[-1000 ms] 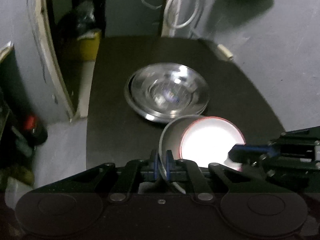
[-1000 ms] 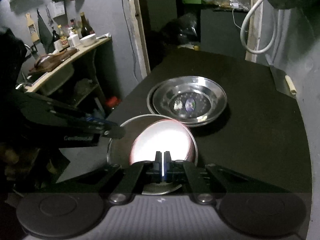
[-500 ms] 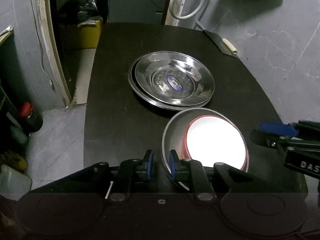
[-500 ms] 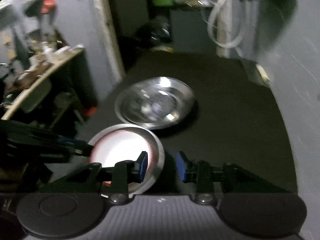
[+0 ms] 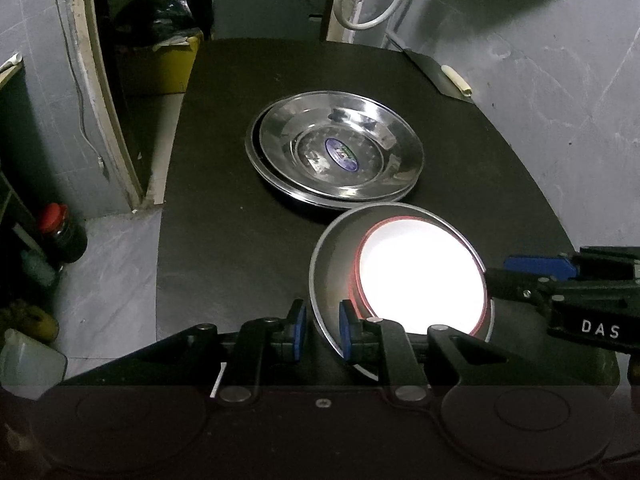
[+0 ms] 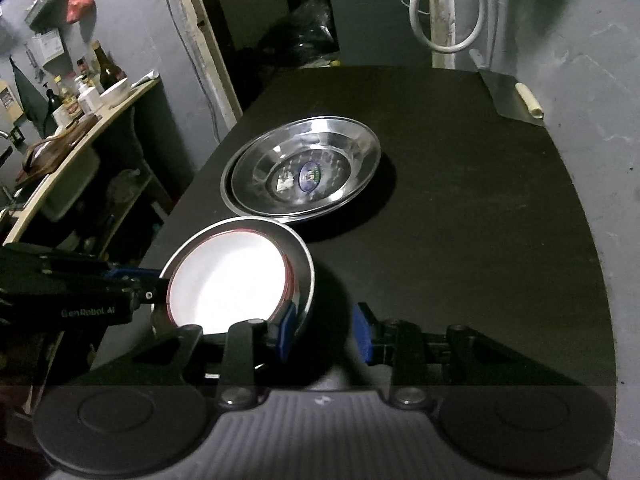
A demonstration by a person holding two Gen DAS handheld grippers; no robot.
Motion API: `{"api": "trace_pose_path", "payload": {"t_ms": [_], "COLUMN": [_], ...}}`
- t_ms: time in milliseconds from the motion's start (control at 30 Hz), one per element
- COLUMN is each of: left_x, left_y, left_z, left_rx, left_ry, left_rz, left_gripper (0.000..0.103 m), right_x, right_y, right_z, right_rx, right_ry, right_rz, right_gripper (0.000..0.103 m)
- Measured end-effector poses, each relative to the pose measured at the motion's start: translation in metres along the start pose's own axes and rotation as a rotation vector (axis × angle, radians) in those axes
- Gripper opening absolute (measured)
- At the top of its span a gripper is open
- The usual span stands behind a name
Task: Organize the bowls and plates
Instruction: 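Carry the bowl stack with both tools toward the steel plates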
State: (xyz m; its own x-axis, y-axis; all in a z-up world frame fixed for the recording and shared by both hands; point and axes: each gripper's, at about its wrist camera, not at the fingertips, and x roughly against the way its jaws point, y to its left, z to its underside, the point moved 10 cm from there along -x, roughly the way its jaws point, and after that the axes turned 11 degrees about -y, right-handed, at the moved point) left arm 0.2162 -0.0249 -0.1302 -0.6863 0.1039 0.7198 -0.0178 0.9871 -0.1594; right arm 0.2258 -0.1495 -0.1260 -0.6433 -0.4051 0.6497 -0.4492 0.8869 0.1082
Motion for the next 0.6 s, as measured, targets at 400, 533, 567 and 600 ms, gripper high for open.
{"api": "trace_pose_path", "payload": {"t_ms": [400, 533, 567, 600], "left_x": [-0.001, 0.0, 0.0, 0.0], "left_y": [-0.001, -0.001, -0.001, -0.002], "left_z": [0.005, 0.005, 0.005, 0.005], "left_rx": [0.001, 0.004, 0.003, 0.001], "left_ry": [0.007, 0.007, 0.009, 0.01], "left_rz": [-0.03, -0.037, -0.038, -0.041], "left_gripper": [0.015, 0.014, 0.015, 0.015], "right_x": [-0.011, -0.015, -0.016, -0.017], "right_y": [-0.001, 0.0, 0.0, 0.0], "right_z": [-0.002, -0.004, -0.004, -0.004], "right_rx": [-0.049, -0.111, -0.113, -0.114], "right_ry": [0.068, 0.11, 0.116, 0.121], "right_rz": [-0.002, -0.038, -0.038, -0.037], "right_gripper": [0.03, 0.017, 0.017, 0.017]}}
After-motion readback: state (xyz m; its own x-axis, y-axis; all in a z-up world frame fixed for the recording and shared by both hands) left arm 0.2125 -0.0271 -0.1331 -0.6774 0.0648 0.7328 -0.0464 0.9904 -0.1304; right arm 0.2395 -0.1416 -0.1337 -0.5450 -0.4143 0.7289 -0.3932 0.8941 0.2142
